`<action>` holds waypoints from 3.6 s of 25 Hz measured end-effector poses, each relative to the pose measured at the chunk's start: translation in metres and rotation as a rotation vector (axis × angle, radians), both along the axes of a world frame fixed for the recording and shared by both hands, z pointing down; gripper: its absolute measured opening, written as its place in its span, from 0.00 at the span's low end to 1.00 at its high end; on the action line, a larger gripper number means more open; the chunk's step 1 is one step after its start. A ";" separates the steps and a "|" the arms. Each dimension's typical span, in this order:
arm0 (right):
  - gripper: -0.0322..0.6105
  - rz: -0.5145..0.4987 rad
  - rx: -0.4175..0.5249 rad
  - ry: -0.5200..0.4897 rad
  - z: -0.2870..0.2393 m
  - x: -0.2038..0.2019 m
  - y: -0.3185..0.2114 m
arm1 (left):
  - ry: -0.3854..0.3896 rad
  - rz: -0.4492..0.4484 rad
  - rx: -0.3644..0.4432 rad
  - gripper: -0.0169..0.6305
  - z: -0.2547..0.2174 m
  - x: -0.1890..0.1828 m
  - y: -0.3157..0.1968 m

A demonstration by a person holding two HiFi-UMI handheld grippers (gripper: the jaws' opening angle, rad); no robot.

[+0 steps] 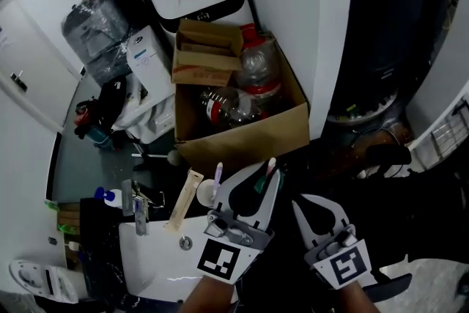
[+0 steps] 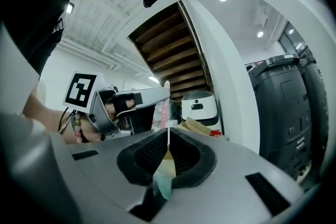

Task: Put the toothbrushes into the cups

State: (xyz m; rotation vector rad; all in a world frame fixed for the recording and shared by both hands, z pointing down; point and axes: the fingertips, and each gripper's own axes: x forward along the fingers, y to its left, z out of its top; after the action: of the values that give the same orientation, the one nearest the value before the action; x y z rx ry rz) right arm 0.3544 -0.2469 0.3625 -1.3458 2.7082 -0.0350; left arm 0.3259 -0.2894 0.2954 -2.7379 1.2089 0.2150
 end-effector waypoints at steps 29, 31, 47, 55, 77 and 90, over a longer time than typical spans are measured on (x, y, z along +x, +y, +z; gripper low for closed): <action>0.11 -0.056 -0.133 0.015 0.062 -0.002 -0.032 | -0.220 -0.047 -0.139 0.10 0.109 0.000 -0.029; 0.11 -0.058 -0.142 0.020 0.065 -0.003 -0.030 | -0.234 -0.046 -0.145 0.10 0.113 -0.001 -0.027; 0.11 -0.054 -0.140 0.032 0.064 -0.005 -0.023 | -0.262 -0.057 -0.156 0.10 0.127 -0.013 -0.007; 0.11 -0.054 -0.136 0.035 0.062 -0.006 -0.016 | -0.227 -0.057 -0.174 0.10 0.130 -0.016 0.006; 0.11 -0.057 -0.121 0.036 0.051 -0.013 0.001 | -0.324 -0.039 -0.134 0.22 0.137 -0.013 0.027; 0.11 -0.068 -0.099 0.056 0.041 -0.023 0.013 | -0.332 -0.065 -0.134 0.30 0.128 -0.028 0.043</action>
State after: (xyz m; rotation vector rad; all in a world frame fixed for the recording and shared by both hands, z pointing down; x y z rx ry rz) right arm 0.3319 -0.2336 0.4034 -1.2987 2.8325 -0.1422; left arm 0.2979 -0.2465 0.4235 -2.6919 1.2515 -0.3264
